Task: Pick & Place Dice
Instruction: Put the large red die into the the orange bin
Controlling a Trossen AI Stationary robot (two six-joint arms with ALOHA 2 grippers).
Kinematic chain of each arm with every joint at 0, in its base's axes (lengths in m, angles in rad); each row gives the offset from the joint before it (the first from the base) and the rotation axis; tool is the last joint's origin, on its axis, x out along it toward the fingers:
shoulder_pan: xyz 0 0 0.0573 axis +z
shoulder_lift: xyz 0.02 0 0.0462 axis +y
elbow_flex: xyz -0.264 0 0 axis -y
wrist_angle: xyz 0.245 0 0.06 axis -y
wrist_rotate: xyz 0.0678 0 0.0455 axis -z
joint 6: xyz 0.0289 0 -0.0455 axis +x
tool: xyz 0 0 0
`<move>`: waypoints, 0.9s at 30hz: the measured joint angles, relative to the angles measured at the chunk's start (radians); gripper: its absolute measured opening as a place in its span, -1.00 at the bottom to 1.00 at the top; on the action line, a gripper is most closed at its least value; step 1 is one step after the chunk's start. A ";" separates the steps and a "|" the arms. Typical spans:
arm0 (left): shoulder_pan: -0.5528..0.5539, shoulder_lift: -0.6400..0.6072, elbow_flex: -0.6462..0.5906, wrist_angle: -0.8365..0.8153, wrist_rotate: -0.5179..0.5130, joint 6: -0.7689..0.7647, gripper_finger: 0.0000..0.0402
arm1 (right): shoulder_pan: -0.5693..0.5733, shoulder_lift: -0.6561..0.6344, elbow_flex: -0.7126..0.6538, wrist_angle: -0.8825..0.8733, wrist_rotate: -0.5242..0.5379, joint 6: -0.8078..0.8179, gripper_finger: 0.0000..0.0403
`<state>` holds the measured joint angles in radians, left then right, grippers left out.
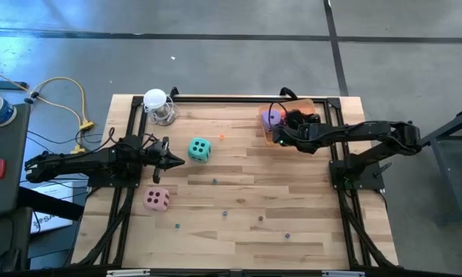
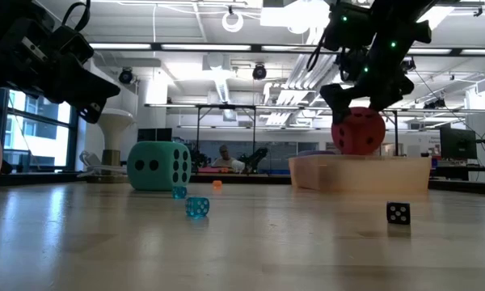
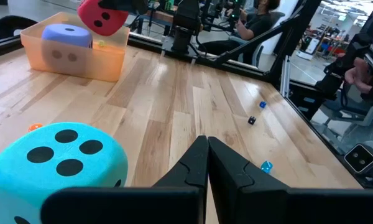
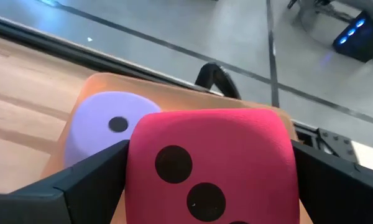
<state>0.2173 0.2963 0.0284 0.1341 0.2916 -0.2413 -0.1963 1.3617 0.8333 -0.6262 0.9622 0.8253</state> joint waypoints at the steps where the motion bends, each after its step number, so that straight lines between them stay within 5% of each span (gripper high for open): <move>1: 0.000 0.000 0.000 0.000 0.000 0.000 -0.99 | 0.000 0.000 0.000 0.001 -0.008 0.003 0.98; 27: 0.000 0.000 0.000 0.000 0.000 0.001 -0.99 | -0.007 0.002 0.000 0.057 -0.233 -0.006 0.98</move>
<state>0.2173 0.2966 0.0281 0.1341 0.2920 -0.2401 -0.2031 1.3632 0.8333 -0.5694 0.7291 0.8191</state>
